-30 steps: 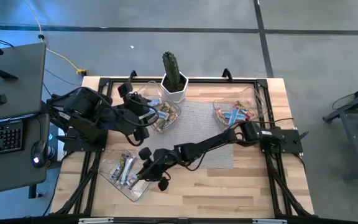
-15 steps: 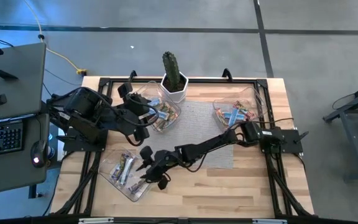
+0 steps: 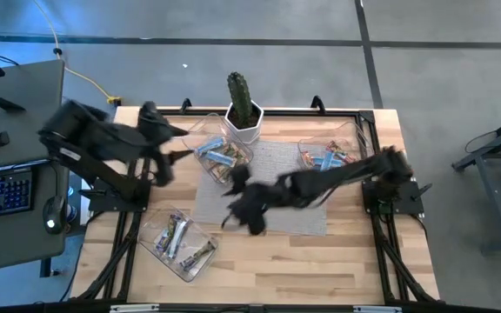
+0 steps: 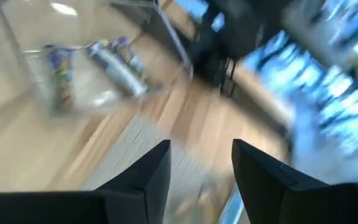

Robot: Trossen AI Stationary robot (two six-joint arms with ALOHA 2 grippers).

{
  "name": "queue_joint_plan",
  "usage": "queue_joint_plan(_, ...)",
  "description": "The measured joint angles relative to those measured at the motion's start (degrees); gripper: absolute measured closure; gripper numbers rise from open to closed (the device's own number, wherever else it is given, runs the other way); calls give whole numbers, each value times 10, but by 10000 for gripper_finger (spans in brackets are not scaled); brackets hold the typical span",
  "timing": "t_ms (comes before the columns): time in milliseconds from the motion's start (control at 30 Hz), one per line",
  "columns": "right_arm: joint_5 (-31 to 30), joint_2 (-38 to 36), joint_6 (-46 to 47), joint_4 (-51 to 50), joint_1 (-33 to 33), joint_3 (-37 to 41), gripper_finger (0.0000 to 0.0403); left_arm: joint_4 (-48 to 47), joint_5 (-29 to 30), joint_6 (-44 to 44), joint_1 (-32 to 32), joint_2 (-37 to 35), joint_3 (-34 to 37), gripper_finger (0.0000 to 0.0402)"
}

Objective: Pick and place Granola Bars by type
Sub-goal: Return to Home Position

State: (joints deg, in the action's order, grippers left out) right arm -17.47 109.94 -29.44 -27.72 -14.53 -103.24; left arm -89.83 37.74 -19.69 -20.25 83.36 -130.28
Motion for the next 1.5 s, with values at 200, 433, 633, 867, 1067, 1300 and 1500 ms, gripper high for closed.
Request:
queue_joint_plan(200, 50, -140, 157, -136, 52, 81, 249, -1, -26, -1, 0, -118, 103, 191)
queue_joint_plan(433, 34, -372, 160, 56, 72, 398, 249, 94, -6, -54, 0, -309, 398, 191)
queue_joint_plan(633, 70, -606, 175, 208, 70, 654, 249, 388, -77, 50, 0, -467, 702, 191)
queue_joint_plan(867, 82, -848, 176, 352, 70, 877, 249, 711, -134, 168, 0, -578, 968, 191)
queue_joint_plan(1067, 95, -997, 175, 393, 70, 968, 249, 785, -136, 225, 0, -644, 1054, 191)
queue_joint_plan(1300, 95, -1089, 177, 387, 70, 1021, 249, 799, -150, 226, 0, -723, 1123, 191)
queue_joint_plan(1500, 88, -1093, 189, 370, 70, 1027, 249, 807, -141, 225, 0, -792, 1189, 191)
